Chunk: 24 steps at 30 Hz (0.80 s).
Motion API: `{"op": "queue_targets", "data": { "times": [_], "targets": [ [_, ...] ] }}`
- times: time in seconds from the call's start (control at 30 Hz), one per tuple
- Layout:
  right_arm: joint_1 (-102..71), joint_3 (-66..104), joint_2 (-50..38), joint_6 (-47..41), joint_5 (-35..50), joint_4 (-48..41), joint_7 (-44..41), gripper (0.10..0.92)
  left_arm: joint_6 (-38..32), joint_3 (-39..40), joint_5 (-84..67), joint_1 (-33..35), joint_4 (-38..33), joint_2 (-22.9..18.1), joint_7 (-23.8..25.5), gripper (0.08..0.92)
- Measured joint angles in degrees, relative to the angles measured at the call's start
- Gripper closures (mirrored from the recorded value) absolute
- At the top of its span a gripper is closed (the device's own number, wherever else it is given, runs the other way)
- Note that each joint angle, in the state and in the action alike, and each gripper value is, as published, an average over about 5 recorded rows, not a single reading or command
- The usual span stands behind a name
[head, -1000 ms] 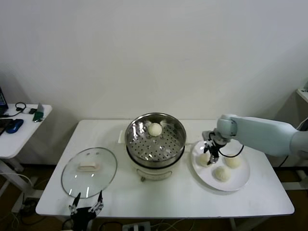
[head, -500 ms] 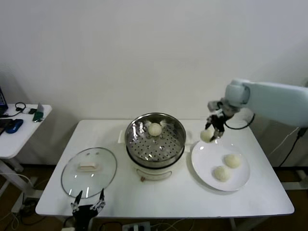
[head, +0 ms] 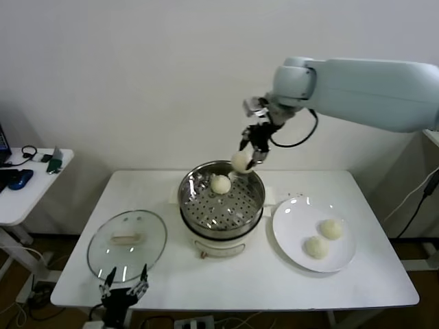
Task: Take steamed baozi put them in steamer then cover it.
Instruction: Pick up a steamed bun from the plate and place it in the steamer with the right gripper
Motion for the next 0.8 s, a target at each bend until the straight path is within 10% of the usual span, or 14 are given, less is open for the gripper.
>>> {"op": "queue_targets", "data": {
  "times": [0.8],
  "targets": [
    [-17.44, 1.46, 13.26, -2.75, -5.49, -11.22, 6.37, 0.389, -0.27, -0.10, 0.07, 0.32, -0.23, -0.14, -0.05, 0.177]
  ]
}}
